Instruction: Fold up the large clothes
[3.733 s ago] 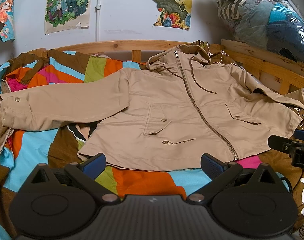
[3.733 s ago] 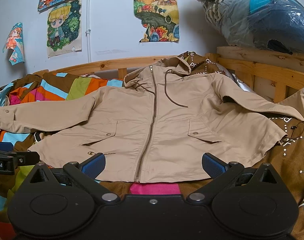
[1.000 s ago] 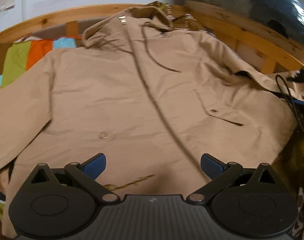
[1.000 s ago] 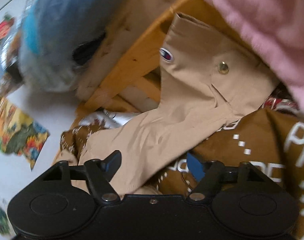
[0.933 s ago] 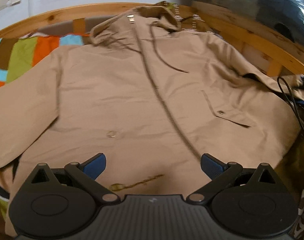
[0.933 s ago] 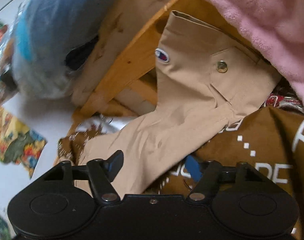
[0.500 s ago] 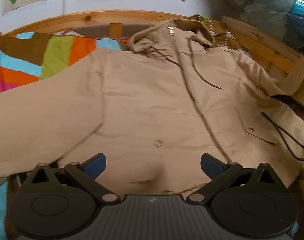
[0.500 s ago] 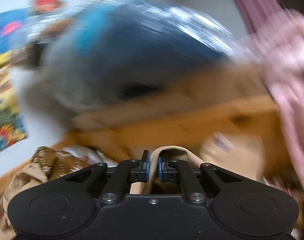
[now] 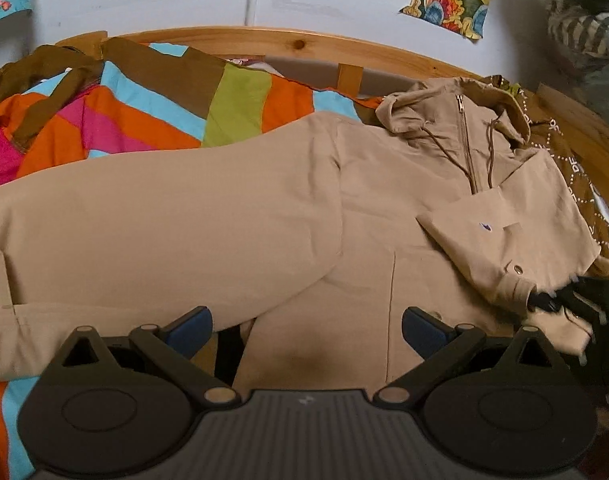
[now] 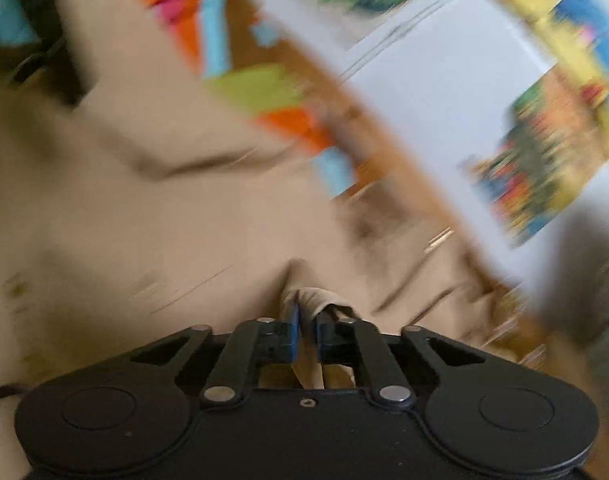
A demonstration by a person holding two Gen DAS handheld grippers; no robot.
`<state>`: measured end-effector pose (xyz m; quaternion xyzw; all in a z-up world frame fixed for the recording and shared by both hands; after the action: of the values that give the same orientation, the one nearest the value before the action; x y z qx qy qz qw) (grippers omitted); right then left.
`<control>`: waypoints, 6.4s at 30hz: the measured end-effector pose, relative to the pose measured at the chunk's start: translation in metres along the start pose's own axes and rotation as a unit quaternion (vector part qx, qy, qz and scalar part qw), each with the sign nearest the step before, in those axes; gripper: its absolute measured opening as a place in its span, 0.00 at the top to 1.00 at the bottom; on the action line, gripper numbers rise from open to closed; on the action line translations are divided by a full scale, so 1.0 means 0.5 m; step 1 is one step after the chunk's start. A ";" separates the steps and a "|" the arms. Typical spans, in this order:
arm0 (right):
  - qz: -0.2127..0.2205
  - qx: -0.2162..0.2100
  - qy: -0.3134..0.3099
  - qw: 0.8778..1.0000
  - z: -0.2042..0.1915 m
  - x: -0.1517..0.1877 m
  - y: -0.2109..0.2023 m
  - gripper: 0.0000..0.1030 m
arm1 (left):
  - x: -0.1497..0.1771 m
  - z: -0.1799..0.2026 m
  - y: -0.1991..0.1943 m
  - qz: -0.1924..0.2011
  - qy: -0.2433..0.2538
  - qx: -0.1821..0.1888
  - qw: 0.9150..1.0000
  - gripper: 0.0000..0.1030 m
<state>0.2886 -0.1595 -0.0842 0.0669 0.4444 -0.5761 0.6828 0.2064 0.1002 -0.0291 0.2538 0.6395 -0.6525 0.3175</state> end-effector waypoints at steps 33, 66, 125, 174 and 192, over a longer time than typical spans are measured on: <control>-0.033 0.130 0.486 0.864 0.257 0.280 -0.137 0.39 | -0.021 0.549 0.258 -0.004 0.437 0.199 0.877 0.29; -0.020 0.121 0.484 0.867 0.228 0.270 -0.135 0.40 | 0.071 0.100 0.060 -0.001 0.036 0.061 0.997 0.32; -0.160 0.187 0.298 0.922 0.405 0.282 0.047 0.72 | 0.027 0.093 0.097 -0.007 -0.007 0.076 0.997 0.43; 0.015 -0.047 0.470 0.882 0.086 0.087 -0.264 0.07 | -0.137 -0.010 -0.247 0.290 -0.052 -0.144 0.945 0.96; 0.032 0.134 0.537 0.832 0.247 0.236 -0.296 0.07 | -0.145 0.504 0.015 0.158 0.160 0.178 0.958 0.93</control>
<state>0.2218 -0.3683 -0.0293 0.4703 0.6574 -0.4812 0.3393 0.2794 -0.1441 0.0327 0.5057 0.5069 -0.6480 0.2597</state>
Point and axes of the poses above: each gripper's, at about its wrist camera, not at the fingertips, and y roughly the way its jaws point, z to its right, x to its underside, the point moved 3 cm from there along y, roughly the way its jaws point, and after that the axes turned 6 degrees about y, right-handed, at the moved point
